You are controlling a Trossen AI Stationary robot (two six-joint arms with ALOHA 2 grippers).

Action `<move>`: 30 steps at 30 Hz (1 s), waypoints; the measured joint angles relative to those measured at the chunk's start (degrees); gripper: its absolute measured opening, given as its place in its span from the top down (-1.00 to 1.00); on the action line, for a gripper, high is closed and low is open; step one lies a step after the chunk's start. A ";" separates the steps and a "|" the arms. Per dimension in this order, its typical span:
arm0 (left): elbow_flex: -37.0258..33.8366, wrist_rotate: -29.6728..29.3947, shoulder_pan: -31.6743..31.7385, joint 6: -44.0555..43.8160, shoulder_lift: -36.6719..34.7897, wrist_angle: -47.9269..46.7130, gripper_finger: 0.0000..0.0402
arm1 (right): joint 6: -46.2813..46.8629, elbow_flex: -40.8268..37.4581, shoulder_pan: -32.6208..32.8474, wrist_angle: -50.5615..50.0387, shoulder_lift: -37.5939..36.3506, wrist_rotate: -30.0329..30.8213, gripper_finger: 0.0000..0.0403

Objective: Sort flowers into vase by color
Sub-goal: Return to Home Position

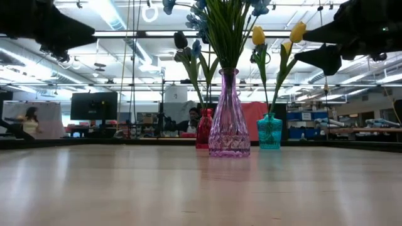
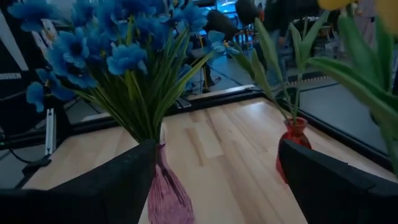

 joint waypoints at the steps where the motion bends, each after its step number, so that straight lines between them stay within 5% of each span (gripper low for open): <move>1: -0.98 0.09 0.00 -0.08 -1.22 0.22 0.07 | -0.13 0.00 -0.16 -1.07 -1.10 -0.11 -0.73; 10: -2.25 0.42 -0.07 2.54 -4.82 3.00 0.07 | -0.47 0.00 -0.71 -12.96 -15.34 1.65 -0.73; 20: -13.62 3.41 1.06 18.15 -4.82 33.80 0.07 | -3.31 -5.95 -0.96 -4.69 -23.61 3.24 -0.73; 30: -14.51 4.02 1.95 16.17 -4.82 31.38 0.23 | -4.79 -7.87 -6.10 -0.76 -23.60 1.60 -0.73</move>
